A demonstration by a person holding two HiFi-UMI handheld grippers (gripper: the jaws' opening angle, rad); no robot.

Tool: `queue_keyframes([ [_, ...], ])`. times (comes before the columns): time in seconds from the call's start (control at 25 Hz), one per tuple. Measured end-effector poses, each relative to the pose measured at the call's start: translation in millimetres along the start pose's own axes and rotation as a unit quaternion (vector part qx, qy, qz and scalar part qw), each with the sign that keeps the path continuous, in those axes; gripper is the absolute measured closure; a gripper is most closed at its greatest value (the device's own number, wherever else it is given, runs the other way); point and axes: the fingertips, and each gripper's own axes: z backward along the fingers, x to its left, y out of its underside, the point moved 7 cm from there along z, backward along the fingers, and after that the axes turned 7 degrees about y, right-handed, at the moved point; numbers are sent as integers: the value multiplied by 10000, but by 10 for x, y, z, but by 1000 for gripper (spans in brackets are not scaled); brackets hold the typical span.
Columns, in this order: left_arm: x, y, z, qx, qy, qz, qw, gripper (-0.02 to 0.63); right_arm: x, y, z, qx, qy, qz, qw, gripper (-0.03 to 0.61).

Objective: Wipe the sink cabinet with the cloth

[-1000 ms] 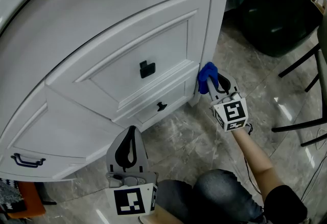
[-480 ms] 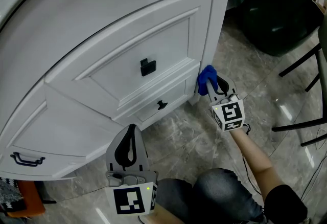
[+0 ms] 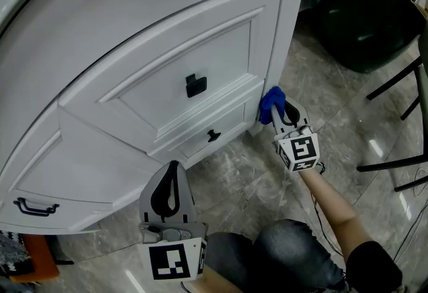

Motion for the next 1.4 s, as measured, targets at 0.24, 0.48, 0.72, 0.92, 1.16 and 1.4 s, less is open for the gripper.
queue_keyframes([
  [0.24, 1, 13, -9, 19, 20, -3, 10000, 609, 7, 49, -5, 147, -63, -130, 9998, 522],
  [0.48, 13, 19, 2, 27, 9, 6, 10000, 609, -8, 60, -3, 112, -187, 5, 9998, 522],
  [0.72, 13, 8, 15, -14, 6, 21, 10000, 609, 20, 189, -4, 394, -184, -168, 9989, 522],
  [0.92, 22, -5, 31, -50, -9, 17, 10000, 609, 34, 272, 1, 459, -141, -291, 9984, 522],
  [1.16, 21, -3, 29, -44, -9, 19, 10000, 609, 60, 397, -1, 679, -170, -253, 9972, 522],
  [1.4, 20, -12, 29, -62, -2, 26, 10000, 609, 82, 517, -2, 864, -247, -105, 9959, 522],
])
